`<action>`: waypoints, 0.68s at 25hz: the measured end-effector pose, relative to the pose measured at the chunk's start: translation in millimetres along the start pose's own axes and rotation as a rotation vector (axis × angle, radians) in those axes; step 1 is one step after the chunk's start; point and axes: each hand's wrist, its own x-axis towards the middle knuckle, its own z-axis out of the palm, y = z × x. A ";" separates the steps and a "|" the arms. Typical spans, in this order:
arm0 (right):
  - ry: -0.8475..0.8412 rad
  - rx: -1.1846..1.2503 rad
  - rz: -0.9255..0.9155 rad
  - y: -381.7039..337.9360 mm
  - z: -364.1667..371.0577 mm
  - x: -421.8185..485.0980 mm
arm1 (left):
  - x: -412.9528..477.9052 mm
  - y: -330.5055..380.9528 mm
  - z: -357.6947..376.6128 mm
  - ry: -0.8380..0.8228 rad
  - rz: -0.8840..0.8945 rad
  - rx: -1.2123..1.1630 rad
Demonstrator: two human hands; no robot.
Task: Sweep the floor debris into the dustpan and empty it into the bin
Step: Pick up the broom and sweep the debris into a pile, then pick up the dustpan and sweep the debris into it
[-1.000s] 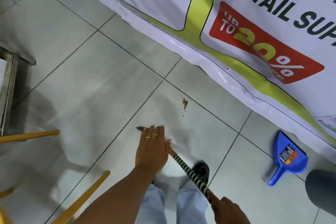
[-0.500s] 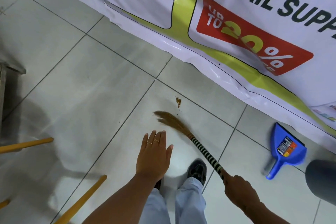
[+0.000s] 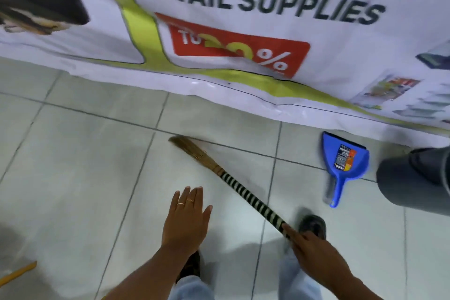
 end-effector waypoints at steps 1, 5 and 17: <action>-0.030 0.084 0.014 15.8 0.9 2.1 | 14.2 23.3 0.5 0.011 0.021 0.028; 0.031 0.293 0.040 88.4 -14.5 35.7 | 64.3 144.0 21.8 0.061 0.052 0.013; 0.151 0.791 0.900 354.4 81.6 24.6 | 185.1 453.2 164.5 -0.263 0.004 0.015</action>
